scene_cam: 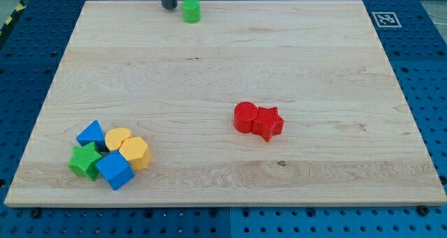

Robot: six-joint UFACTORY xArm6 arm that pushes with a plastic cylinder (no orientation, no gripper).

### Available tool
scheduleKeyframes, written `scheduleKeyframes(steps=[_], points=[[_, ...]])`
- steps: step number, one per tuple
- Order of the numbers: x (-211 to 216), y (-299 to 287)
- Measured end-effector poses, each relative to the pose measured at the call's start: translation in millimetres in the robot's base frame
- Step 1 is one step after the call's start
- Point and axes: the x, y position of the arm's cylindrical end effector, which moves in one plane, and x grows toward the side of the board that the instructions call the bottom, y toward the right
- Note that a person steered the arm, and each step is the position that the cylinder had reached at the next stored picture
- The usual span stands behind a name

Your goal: Move green circle on to the top of the red star

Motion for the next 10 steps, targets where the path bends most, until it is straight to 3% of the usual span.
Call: scheduleKeyframes(steps=[10], points=[[45.0,77.2]])
